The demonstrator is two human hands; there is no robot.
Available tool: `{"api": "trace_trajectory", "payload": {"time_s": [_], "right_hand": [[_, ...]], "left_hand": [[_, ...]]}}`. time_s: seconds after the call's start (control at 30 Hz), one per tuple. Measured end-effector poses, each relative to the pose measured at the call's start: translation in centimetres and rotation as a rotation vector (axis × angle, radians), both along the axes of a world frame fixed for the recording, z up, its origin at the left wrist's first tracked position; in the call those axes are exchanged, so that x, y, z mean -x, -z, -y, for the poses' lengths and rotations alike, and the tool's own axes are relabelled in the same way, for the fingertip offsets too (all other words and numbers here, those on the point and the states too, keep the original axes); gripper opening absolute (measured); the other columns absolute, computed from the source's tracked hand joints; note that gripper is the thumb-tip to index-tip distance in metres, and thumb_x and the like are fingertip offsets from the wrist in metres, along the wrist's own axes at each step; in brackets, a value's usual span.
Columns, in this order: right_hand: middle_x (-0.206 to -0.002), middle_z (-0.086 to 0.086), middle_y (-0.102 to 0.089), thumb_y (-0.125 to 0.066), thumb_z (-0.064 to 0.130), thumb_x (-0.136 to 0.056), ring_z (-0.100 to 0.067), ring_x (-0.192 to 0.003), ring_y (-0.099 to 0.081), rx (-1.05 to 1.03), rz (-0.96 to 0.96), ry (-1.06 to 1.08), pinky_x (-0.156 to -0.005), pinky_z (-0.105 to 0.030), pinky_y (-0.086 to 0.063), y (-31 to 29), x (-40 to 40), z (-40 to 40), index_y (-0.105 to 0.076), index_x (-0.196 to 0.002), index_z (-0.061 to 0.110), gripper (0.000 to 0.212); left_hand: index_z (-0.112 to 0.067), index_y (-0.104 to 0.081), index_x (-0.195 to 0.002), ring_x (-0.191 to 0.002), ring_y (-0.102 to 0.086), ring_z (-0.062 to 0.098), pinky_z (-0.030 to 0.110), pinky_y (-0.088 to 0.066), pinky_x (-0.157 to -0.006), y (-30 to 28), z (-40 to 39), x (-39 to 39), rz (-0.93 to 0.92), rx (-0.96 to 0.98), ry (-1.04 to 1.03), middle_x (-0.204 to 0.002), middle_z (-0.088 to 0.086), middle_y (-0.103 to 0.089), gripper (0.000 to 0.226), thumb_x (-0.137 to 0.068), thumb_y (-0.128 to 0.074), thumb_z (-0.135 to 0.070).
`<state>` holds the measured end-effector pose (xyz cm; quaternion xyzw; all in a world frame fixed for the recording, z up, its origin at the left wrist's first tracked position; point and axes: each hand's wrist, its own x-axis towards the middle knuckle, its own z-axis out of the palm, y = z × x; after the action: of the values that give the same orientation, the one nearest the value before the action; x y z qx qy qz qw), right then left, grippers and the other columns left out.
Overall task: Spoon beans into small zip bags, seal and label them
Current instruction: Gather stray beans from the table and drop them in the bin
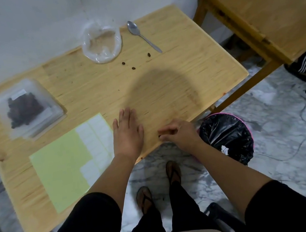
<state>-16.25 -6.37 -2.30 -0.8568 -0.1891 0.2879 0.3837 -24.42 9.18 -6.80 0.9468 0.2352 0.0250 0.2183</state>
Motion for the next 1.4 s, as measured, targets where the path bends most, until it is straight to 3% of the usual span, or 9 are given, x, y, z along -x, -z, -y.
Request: {"api": "trace_trajectory", "payload": {"time_s": [0.13, 0.53, 0.83, 1.1, 1.23, 1.33, 1.4], "right_hand": [[-0.093, -0.001, -0.063, -0.076, 0.017, -0.076, -0.008, -0.088, -0.055, 0.017, 0.046, -0.010, -0.082, -0.019, -0.045, 0.0, 0.2, -0.1, -0.075, -0.096, 0.012, 0.021], [-0.090, -0.009, -0.059, -0.063, 0.015, -0.083, -0.013, -0.078, -0.050, 0.105, 0.279, -0.146, -0.066, -0.015, -0.032, 1.1, 0.8, -2.0, -0.065, -0.092, 0.006, 0.013], [-0.084, -0.019, -0.060, -0.060, 0.008, -0.085, -0.031, -0.076, -0.057, 0.075, 0.450, -0.201, -0.069, -0.039, -0.045, 1.4, 1.3, -2.4, -0.064, -0.090, -0.002, 0.012], [-0.095, -0.020, -0.054, -0.053, 0.009, -0.089, -0.035, -0.076, -0.053, 0.137, 0.491, -0.190, -0.065, -0.043, -0.043, 1.5, 1.6, -3.3, -0.057, -0.093, -0.005, 0.015], [-0.088, -0.010, -0.054, -0.051, 0.013, -0.089, -0.022, -0.074, -0.049, 0.119, 0.322, 0.037, -0.062, -0.026, -0.032, 1.2, 1.1, -4.0, -0.054, -0.090, 0.002, 0.012], [-0.071, 0.002, -0.056, -0.055, 0.018, -0.085, -0.013, -0.063, -0.048, 0.014, 0.010, 0.328, -0.057, -0.025, -0.034, 0.3, -0.3, -4.4, -0.059, -0.077, 0.010, 0.012], [-0.062, 0.003, -0.058, -0.056, 0.015, -0.083, -0.008, -0.048, -0.044, -0.136, -0.242, 0.493, -0.046, -0.025, -0.035, -0.3, -1.1, -4.6, -0.060, -0.068, 0.012, 0.015]], "left_hand": [[-0.007, -0.025, -0.147, -0.147, -0.006, 0.022, 0.039, -0.003, -0.118, -0.1, 0.0, 0.1, 0.005, 0.013, -0.007, -0.157, 0.009, -0.019, 0.053, -0.100, -0.036, -0.028], [-0.008, -0.025, -0.148, -0.147, -0.006, 0.021, 0.038, -0.001, -0.119, 0.0, 0.1, 0.1, 0.006, 0.014, -0.005, -0.157, 0.008, -0.019, 0.053, -0.100, -0.034, -0.030], [-0.007, -0.027, -0.147, -0.146, -0.010, 0.023, 0.039, -0.003, -0.119, 0.0, 0.0, 0.1, 0.019, 0.004, -0.002, -0.156, 0.009, -0.022, 0.053, -0.100, -0.036, -0.029], [-0.006, -0.028, -0.146, -0.146, -0.013, 0.024, 0.039, -0.004, -0.117, 0.5, -0.2, 0.1, 0.021, -0.002, 0.006, -0.155, 0.010, -0.024, 0.053, -0.099, -0.039, -0.028], [-0.007, -0.029, -0.146, -0.146, -0.013, 0.023, 0.037, -0.003, -0.118, 0.3, -0.1, 0.1, 0.027, 0.012, 0.002, -0.155, 0.009, -0.024, 0.052, -0.099, -0.039, -0.028], [-0.006, -0.035, -0.143, -0.145, -0.018, 0.024, 0.040, -0.007, -0.117, 0.0, 0.0, 0.1, 0.058, 0.027, -0.018, -0.153, 0.011, -0.029, 0.050, -0.098, -0.043, -0.025], [-0.005, -0.036, -0.142, -0.145, -0.018, 0.025, 0.041, -0.008, -0.117, -0.3, 0.0, -0.3, 0.063, 0.032, -0.028, -0.152, 0.011, -0.030, 0.049, -0.098, -0.044, -0.024]]}}
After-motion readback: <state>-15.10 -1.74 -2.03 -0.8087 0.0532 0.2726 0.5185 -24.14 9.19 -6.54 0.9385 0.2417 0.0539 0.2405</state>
